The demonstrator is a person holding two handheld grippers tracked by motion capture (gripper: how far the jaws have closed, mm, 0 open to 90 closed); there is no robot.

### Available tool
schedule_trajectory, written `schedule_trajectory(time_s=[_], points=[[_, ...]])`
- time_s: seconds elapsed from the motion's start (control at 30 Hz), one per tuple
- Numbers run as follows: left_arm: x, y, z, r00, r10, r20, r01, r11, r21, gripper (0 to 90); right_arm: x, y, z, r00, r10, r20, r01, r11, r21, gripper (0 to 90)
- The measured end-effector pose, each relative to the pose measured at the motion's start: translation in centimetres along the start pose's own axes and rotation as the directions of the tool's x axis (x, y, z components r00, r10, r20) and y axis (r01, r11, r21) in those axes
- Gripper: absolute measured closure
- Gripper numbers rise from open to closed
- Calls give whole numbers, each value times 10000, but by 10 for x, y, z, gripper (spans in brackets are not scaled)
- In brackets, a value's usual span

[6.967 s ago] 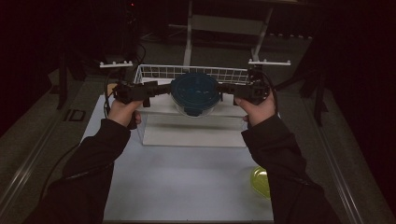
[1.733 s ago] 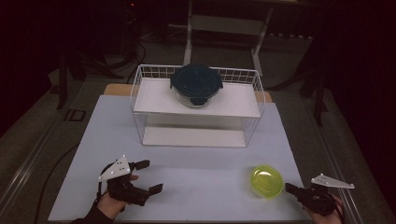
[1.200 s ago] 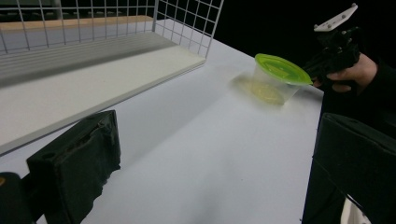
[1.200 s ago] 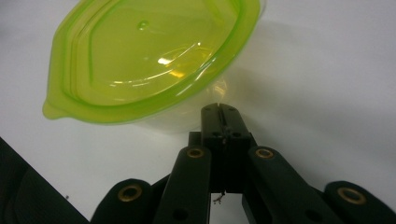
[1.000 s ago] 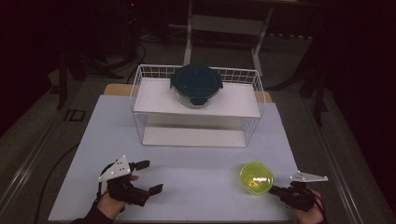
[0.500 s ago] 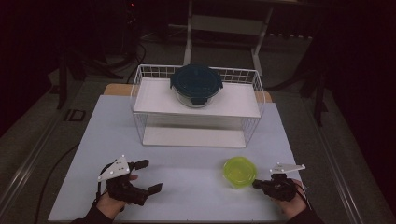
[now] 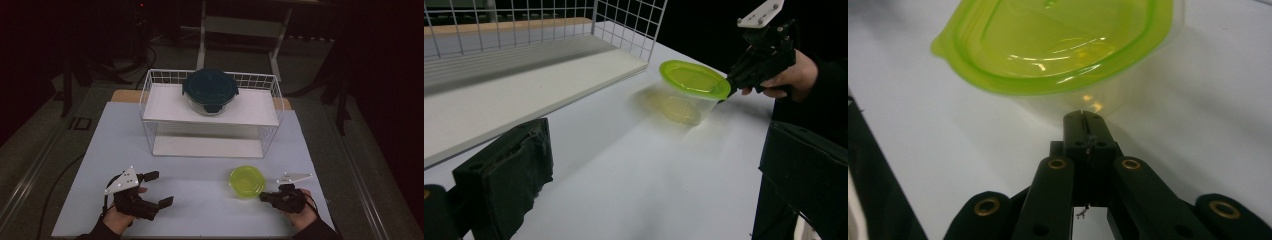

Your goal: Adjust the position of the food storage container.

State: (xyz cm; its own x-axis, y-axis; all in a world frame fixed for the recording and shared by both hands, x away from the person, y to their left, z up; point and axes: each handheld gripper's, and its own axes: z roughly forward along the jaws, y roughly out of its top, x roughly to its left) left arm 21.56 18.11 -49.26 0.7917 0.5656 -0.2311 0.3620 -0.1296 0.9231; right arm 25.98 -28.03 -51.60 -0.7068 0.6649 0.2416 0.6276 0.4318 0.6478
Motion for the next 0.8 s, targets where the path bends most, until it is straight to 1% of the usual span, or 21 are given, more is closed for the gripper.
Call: schedule_trajectory(time_s=[0.1, 0.2, 0.3, 0.33, 0.4, 0.47, 0.5, 0.57, 0.6, 0.67, 0.73, 0.8], points=[[-1, 0, 0, 10000, 65, 1, -65, 10000, 51, 4, 2, 2, 2, 9999, -103, -57, 103, 9999, 20, 900], [-1, 0, 1, 10000, 64, 1, -64, 10000, 71, 4, 6, 7, 9, 9996, -215, -209, 218, 9997, 130, 900], [-1, 0, 0, 10000, 37, 15, -37, 10000, 37, 4, 8, 9, 13, 9992, -339, -233, 344, 9992, 209, 900], [0, 0, 0, 10000, 57, -12, -57, 10000, 44, 4, 9, 10, 16, 9988, -464, -159, 469, 9984, 325, 900], [0, 0, -1, 10000, 72, -13, -72, 10000, 49, 4, 7, 10, 15, 9990, -436, -135, 440, 9986, 298, 900], [0, 0, -1, 10000, 81, -9, -81, 10000, 39, 4, 3, 8, 13, 9995, -298, 98, 296, 9993, 210, 900], [0, 0, -1, 10000, 81, -9, -81, 10000, 39, 4, 3, 8, 13, 9995, -298, 98, 296, 9993, 210, 900], [0, 0, 0, 10000, 75, -2, -75, 10000, 49, 4, -3, 9, 10, 9997, -67, 242, 65, 10000, 74, 900], [0, 0, 0, 10000, 78, 1, -78, 10000, 55, 4, -7, 11, 10, 9992, -91, 380, 91, 10000, 26, 900], [-1, 0, 1, 9999, 112, 12, -112, 9999, 72, 4, -9, 14, 12, 9990, 2, 437, 0, 10000, -43, 900], [-1, 0, 1, 9999, 112, 12, -112, 9999, 72, 4, -10, 15, 14, 9990, -19, 445, 22, 10000, -52, 900], [-1, 0, 1, 9999, 134, 0, -134, 9999, 96, 4, -11, 19, 19, 9993, 3, 366, -3, 10000, 1, 900]])
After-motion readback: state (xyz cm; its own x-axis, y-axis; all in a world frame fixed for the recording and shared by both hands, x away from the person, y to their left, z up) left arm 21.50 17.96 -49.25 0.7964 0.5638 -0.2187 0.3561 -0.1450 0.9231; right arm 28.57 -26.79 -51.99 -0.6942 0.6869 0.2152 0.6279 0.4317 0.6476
